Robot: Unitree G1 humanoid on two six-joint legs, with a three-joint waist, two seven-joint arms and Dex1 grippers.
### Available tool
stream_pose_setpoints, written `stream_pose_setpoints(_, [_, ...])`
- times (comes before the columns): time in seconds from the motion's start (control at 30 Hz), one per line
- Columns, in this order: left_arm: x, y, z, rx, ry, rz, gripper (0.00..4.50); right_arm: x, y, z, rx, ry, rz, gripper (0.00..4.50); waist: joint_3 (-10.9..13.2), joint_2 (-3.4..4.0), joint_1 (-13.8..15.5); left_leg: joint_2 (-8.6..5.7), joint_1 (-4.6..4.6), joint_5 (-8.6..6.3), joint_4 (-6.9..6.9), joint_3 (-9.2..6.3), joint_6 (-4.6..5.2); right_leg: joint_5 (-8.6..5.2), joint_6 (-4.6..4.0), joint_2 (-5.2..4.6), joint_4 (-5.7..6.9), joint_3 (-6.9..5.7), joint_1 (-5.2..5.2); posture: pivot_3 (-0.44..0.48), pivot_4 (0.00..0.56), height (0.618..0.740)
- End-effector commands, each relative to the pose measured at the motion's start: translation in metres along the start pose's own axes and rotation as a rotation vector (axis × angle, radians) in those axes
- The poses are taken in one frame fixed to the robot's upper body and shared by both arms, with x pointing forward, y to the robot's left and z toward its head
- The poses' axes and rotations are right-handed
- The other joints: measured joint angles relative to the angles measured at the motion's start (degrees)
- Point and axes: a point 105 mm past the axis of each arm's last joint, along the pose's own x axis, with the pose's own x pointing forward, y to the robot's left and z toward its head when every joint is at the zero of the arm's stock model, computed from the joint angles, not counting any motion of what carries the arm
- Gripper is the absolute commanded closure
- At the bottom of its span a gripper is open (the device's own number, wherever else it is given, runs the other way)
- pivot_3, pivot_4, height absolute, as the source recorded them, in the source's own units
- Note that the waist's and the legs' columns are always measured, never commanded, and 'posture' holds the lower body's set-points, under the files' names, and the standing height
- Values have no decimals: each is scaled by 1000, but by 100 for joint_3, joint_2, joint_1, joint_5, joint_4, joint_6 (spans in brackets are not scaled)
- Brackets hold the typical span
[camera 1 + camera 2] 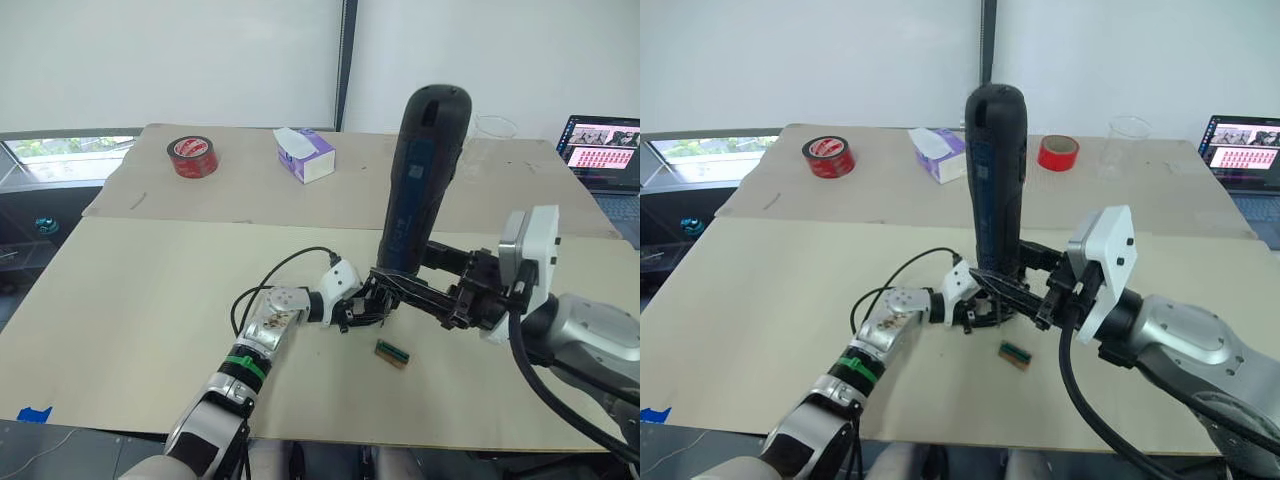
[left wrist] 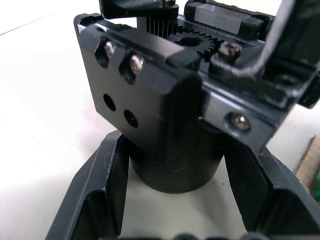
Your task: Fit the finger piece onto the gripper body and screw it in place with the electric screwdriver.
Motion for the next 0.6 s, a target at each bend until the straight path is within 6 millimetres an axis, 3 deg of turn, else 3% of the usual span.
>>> stream_pose_setpoints(0.03, [11, -4, 21, 70, -57, -76, 2226, 4, -1, 20, -21, -52, 16, 2596, 0, 0, 4, 0, -2, 0, 1, 0, 0, 0, 0, 0, 0, -1, -1, 0, 150, 740])
stream_pose_setpoints(0.23, [16, -1, 21, 93, -49, -91, 2226, 18, -14, 27, -37, -44, 9, 2596, 0, 0, 10, -2, -4, -2, 4, 4, 3, 1, -1, -4, -1, 0, -2, 0, 150, 740])
stream_pose_setpoints(0.6, [10, 0, 18, 92, -53, -79, 2226, 31, -37, 10, -92, 19, -37, 2596, 0, 0, -22, -1, -5, -1, 1, 6, 2, 2, 0, -3, 1, -1, -6, 0, 150, 740])
